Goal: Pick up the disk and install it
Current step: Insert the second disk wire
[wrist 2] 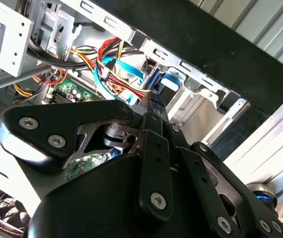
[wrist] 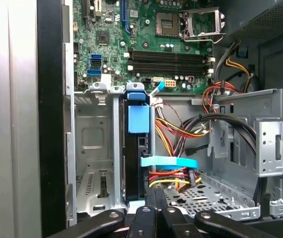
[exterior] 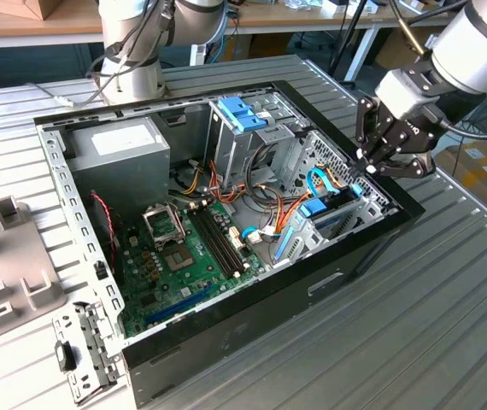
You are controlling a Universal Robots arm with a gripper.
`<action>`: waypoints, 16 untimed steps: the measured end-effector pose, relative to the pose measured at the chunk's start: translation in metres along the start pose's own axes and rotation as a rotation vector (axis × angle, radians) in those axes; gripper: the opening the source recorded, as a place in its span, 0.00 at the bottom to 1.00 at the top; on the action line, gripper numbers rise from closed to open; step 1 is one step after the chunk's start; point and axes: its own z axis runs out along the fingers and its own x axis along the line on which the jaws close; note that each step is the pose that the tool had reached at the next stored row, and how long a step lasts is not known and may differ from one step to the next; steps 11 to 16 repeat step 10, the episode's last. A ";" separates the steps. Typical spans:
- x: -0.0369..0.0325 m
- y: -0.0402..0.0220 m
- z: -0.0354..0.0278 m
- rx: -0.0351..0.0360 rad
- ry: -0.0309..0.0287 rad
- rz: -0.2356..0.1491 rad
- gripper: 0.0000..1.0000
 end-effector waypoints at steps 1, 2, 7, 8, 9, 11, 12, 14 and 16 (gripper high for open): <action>-0.0002 -0.0009 -0.0007 -0.0003 0.0000 0.000 0.11; -0.0006 -0.0033 -0.0028 -0.0010 0.0000 0.000 0.11; -0.0009 -0.0060 -0.0042 -0.0018 -0.0001 0.000 0.11; -0.0009 -0.0061 -0.0042 -0.0018 -0.0001 0.000 0.11; -0.0009 -0.0061 -0.0042 -0.0018 -0.0001 0.000 0.11; -0.0009 -0.0062 -0.0042 -0.0018 -0.0001 0.000 0.11; -0.0009 -0.0062 -0.0042 -0.0018 -0.0001 0.000 0.11; -0.0009 -0.0062 -0.0042 -0.0018 -0.0001 0.000 0.11; -0.0009 -0.0062 -0.0042 -0.0018 -0.0001 0.000 0.11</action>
